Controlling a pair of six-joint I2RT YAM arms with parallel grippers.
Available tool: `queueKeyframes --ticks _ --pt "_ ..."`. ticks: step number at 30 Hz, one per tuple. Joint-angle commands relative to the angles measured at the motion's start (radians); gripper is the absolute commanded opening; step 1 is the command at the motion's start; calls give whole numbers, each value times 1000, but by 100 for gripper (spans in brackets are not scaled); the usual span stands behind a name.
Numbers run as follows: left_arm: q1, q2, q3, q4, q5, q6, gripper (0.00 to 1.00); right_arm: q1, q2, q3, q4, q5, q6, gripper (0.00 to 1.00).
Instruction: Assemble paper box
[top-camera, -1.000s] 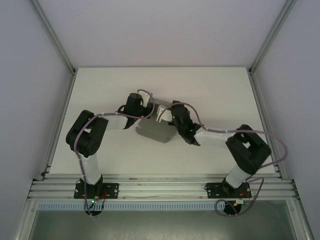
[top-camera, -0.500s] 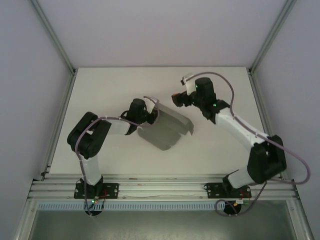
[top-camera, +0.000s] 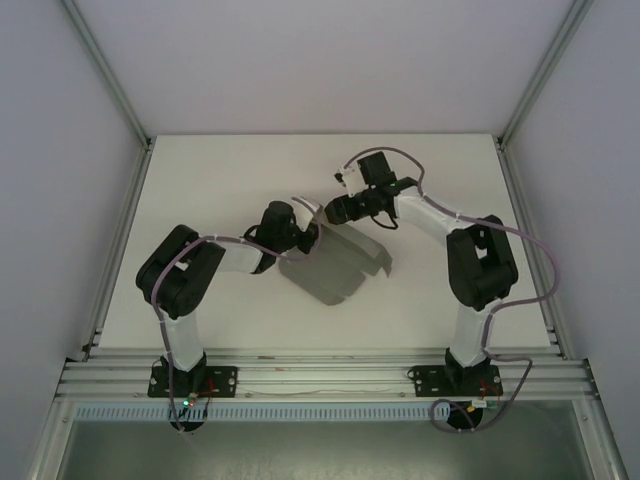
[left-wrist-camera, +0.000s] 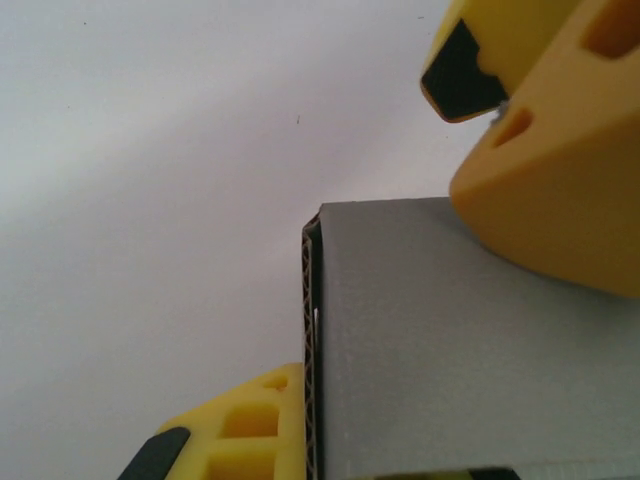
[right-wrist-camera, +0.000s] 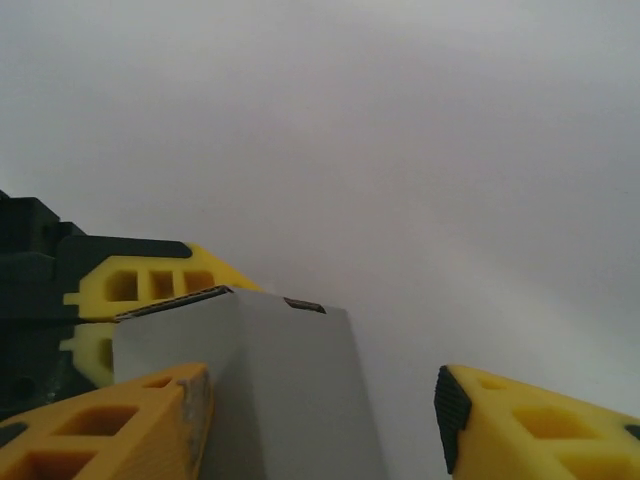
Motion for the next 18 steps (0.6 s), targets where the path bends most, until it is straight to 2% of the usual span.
queueKeyframes --ticks 1,2,7,18 --pt "-13 39 -7 -56 22 5 0 2 48 22 -66 -14 -10 53" --pt "-13 39 -5 -53 14 0 0 3 58 18 -69 -23 -9 52" --pt "-13 73 2 -16 -29 -59 16 3 54 -54 -31 -32 5 45" --pt "-10 93 33 92 -28 -131 19 1 50 -102 3 -39 12 42"
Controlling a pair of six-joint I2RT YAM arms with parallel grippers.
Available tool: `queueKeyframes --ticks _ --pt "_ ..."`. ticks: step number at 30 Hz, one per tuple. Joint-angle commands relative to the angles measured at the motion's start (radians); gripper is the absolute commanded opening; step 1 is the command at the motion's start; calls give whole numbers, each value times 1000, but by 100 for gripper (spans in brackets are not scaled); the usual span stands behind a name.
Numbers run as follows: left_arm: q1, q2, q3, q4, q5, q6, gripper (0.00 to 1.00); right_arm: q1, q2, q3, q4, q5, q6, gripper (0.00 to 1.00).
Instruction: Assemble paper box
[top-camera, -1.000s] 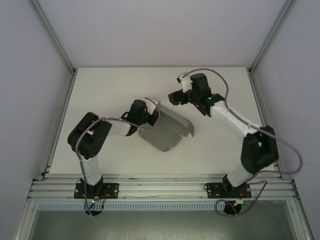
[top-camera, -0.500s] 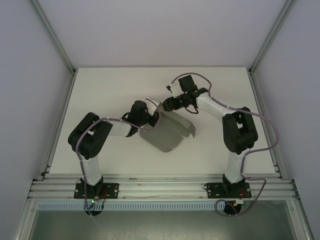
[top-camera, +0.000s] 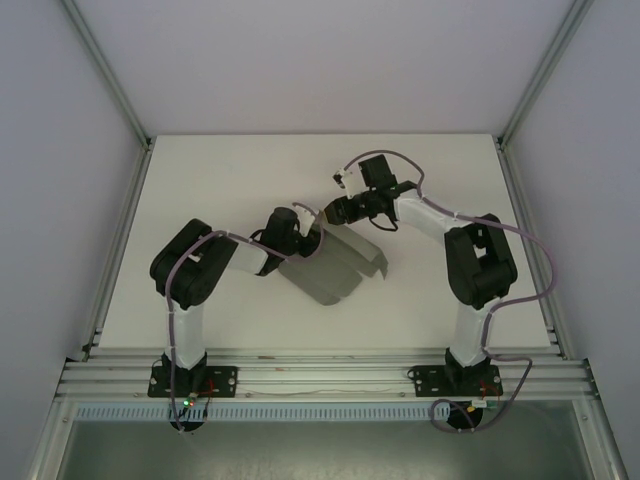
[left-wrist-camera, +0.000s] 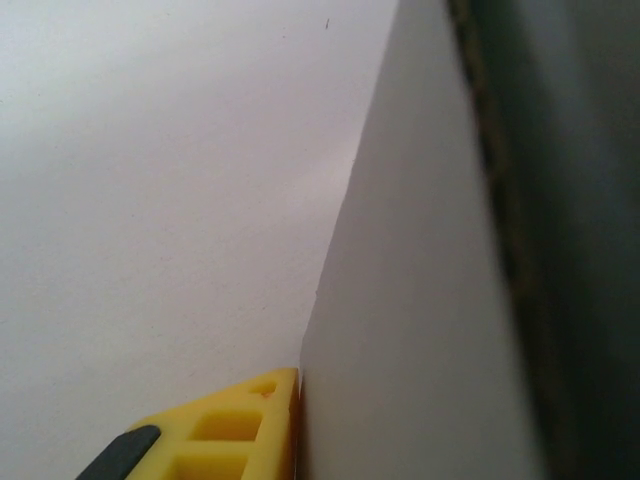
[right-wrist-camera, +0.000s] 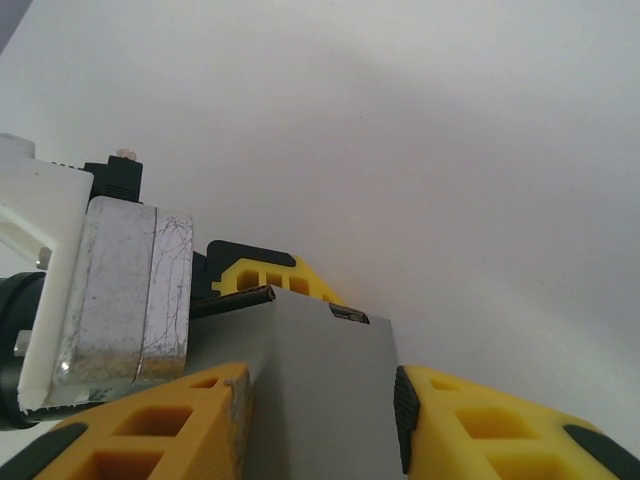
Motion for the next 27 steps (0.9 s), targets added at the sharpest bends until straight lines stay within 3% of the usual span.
queueKeyframes --ticks 1,10,13,21,27 --pt "-4 -14 21 75 -5 -37 22 7 45 -49 -85 62 -3 42" --pt "26 -30 8 148 -5 -110 25 -2 43 -55 -81 40 1 42" --pt "49 -33 -1 204 44 -157 25 -5 49 -54 -83 26 2 42" --pt "57 -7 51 148 70 -201 0 -6 55 -48 -83 -15 11 42" --pt "57 -33 63 68 19 -251 0 -19 -43 -95 5 29 119 54"
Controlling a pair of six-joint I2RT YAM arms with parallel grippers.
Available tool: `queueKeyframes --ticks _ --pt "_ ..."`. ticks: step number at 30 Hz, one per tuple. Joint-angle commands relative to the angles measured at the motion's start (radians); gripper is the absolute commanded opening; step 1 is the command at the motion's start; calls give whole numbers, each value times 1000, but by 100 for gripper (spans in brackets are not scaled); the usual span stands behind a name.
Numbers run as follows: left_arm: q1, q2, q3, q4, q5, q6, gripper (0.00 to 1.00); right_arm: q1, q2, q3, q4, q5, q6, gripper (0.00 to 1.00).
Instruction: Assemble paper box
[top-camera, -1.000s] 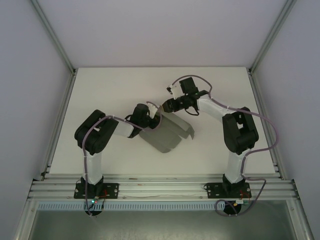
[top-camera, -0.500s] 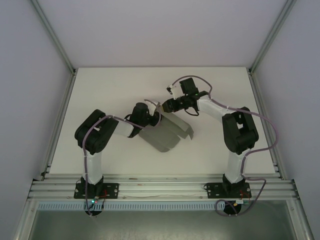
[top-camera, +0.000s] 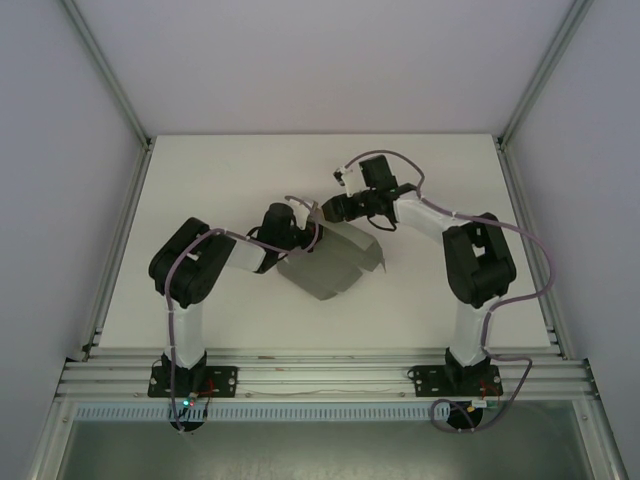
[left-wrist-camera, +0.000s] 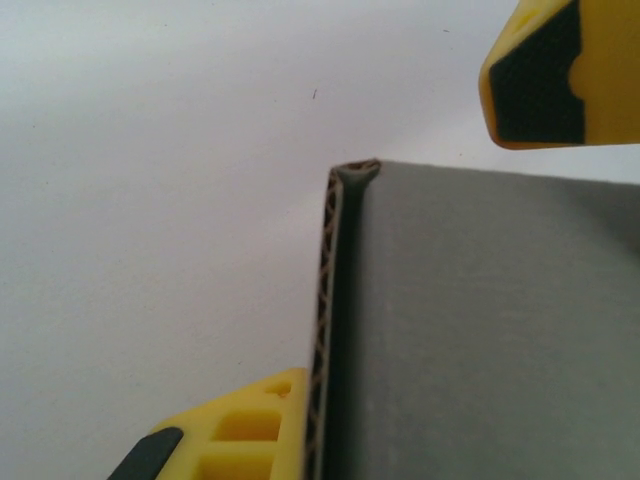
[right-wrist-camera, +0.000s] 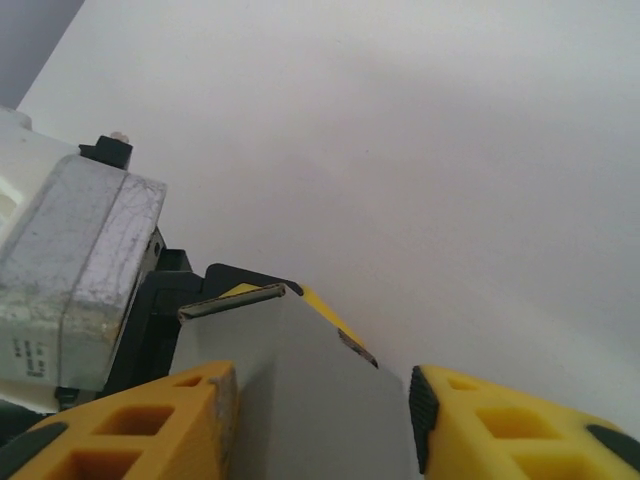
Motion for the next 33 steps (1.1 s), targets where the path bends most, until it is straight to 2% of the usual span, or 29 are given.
queueKeyframes --ticks 1,5,7,8,13,16,19,23,31,33 --pt "26 -42 59 -40 -73 -99 0 -14 -97 -95 -72 86 95 58" --pt "27 -54 74 -160 -95 -122 0 -35 -356 -270 6 227 156 76" --pt "28 -88 85 -220 -117 -117 0 -51 -480 -353 53 354 235 84" --pt "28 -92 91 -245 -113 -115 0 -60 -531 -396 78 371 261 86" --pt "28 -111 122 -320 -85 -138 0 -73 -713 -577 197 234 192 87" --pt "28 -116 136 -328 -18 -133 0 -73 -731 -616 229 195 126 86" --pt "28 -121 157 -367 28 -133 0 -73 -709 -598 244 200 68 80" --pt "28 -125 173 -418 56 -114 0 -73 -659 -577 315 203 45 63" --pt "28 -121 190 -437 62 -134 0 -72 -594 -580 344 138 23 41" --pt "27 -116 204 -442 45 -144 0 -71 -590 -581 349 132 23 27"
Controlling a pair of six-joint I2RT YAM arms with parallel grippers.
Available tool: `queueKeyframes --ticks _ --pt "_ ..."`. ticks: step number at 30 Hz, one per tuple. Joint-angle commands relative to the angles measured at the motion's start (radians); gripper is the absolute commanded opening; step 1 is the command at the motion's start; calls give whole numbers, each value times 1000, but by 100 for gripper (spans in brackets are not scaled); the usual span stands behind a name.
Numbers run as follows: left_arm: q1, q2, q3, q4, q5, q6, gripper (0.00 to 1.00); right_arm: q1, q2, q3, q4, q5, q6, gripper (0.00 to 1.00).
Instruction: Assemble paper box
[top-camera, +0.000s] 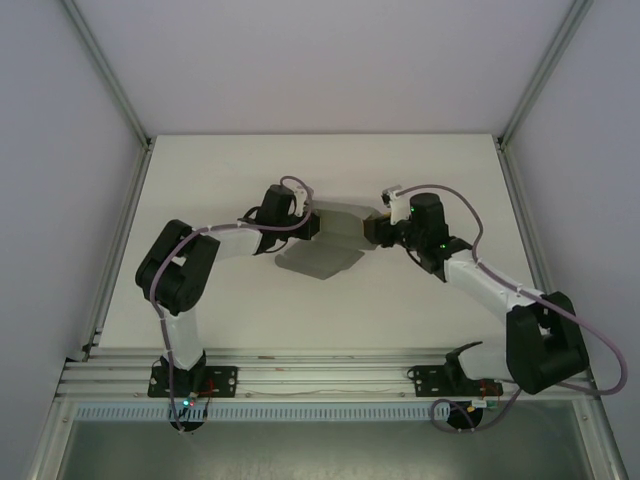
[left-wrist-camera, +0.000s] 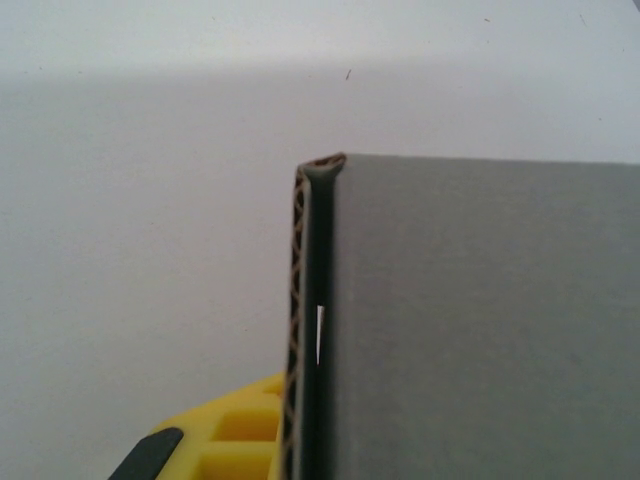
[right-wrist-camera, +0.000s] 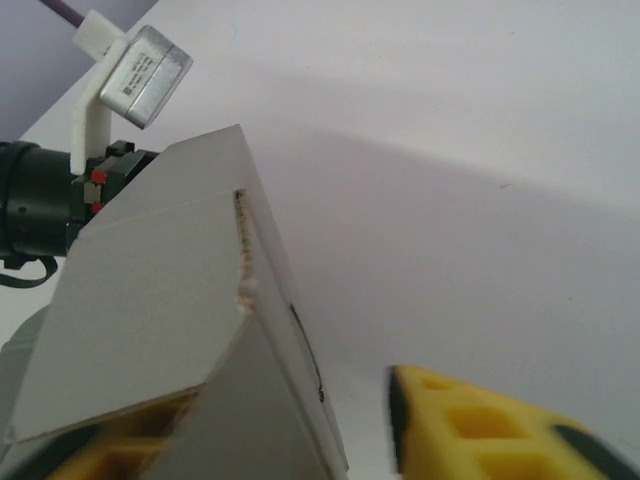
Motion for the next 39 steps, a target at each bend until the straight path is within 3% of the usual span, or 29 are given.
queueKeyframes --ticks 1,4,9,18,22,26,31,35,39 --pt "0 -21 56 -25 -9 -21 0 5 -2 19 49 -29 -7 21" --pt "-2 -14 89 -69 -80 -40 0 15 -17 18 56 -13 -13 1" --pt "-3 4 166 -207 -366 -161 0 105 -64 11 34 116 -109 0" --pt "2 74 304 -443 -612 -300 0 177 -91 -21 105 209 -132 0" --pt "12 80 329 -471 -595 -308 0 178 -82 -23 127 210 -130 0" --pt "14 69 358 -480 -536 -211 1 179 -80 -25 142 211 -137 0" --pt "28 -44 192 -220 -223 -8 38 174 -82 -25 133 186 -175 0" --pt "65 -93 96 -76 -22 0 50 162 -91 -24 128 124 -179 0" --pt "79 -117 46 -14 41 32 58 147 -98 -28 131 63 -170 0"
